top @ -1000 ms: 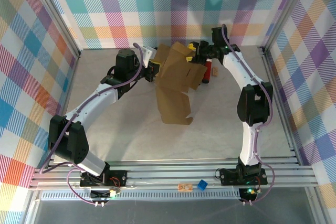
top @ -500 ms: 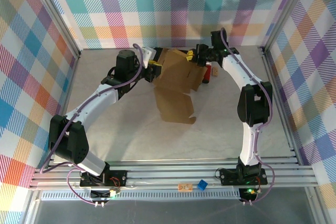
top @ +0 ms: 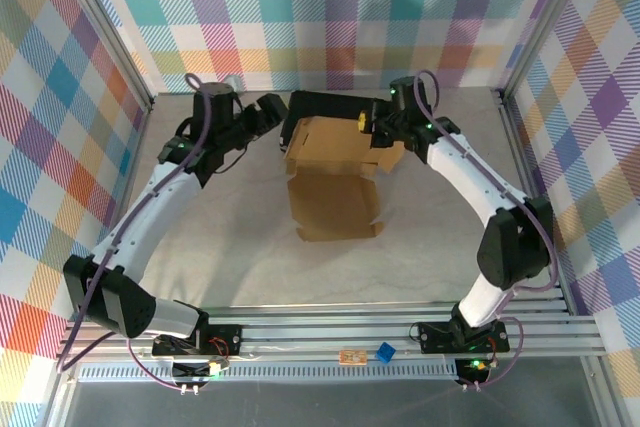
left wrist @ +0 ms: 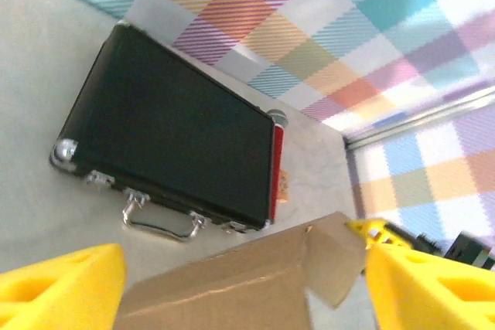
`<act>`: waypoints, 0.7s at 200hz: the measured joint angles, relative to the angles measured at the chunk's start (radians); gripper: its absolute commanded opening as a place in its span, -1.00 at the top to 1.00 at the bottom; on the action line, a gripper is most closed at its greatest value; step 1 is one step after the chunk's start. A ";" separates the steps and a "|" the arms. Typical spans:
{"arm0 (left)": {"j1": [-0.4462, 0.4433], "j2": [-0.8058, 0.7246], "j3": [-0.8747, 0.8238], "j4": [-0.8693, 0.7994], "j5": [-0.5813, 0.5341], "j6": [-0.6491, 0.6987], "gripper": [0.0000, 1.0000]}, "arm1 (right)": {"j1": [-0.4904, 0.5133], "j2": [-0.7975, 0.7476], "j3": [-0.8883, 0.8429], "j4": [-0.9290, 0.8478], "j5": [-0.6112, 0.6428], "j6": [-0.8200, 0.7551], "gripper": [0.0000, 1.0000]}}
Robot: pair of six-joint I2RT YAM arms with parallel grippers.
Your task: Fold the paper box
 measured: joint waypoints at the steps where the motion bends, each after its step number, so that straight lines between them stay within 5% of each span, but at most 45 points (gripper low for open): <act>1: 0.000 -0.001 0.001 -0.003 0.001 -0.005 -0.40 | 0.005 -0.003 -0.004 0.005 0.006 0.000 1.00; 31: -0.014 -0.007 0.044 -0.077 0.042 -0.326 -0.16 | 0.057 -0.026 -0.094 0.090 0.114 -0.004 1.00; 65: -0.059 0.016 0.127 -0.141 0.060 -0.538 0.01 | 0.058 -0.026 -0.159 0.126 0.177 -0.036 1.00; 140: -0.148 0.178 0.248 -0.183 0.078 -0.705 0.15 | 0.059 -0.035 -0.201 0.175 0.194 -0.054 1.00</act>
